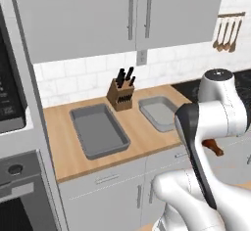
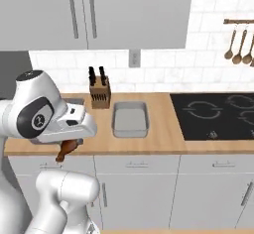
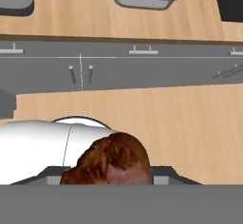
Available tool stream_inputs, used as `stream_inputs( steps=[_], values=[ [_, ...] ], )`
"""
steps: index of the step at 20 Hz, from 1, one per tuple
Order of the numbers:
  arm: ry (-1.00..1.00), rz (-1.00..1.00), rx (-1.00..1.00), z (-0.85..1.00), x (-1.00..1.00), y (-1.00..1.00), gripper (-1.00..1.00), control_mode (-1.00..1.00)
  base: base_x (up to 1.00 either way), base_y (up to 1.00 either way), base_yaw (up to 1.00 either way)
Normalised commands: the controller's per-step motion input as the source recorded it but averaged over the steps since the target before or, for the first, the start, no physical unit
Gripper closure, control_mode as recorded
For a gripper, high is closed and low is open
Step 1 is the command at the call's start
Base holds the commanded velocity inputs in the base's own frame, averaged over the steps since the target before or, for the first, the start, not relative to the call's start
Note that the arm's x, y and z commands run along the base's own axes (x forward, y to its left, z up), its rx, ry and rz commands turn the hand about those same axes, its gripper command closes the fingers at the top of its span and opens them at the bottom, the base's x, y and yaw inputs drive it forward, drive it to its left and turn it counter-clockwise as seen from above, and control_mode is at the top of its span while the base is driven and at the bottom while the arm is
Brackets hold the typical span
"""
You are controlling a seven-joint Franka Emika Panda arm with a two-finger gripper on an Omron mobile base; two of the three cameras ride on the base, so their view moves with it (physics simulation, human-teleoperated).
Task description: Place one cucumber and one chicken drumstick in each tupperware on the nearby counter, to pack two identical lunches.
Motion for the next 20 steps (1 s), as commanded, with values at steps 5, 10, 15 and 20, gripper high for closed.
stream_inputs(
  steps=[5,10,15,20],
  values=[
    [0.0,0.16,0.06,0.0,0.4,-0.11,1.0,-1.0,0.6,-0.24,0.24],
    [0.0,0.33,0.12,-0.05,1.0,-0.59,1.0,-1.0,0.0,0.0,0.0],
    [-0.09,0.09,0.01,-0.43,1.0,-0.04,1.0,-1.0,0.0,0.0,0.0],
    [-0.13,0.0,0.0,-0.67,1.0,0.0,1.0,-1.0,0.0,0.0,0.0]
  ],
)
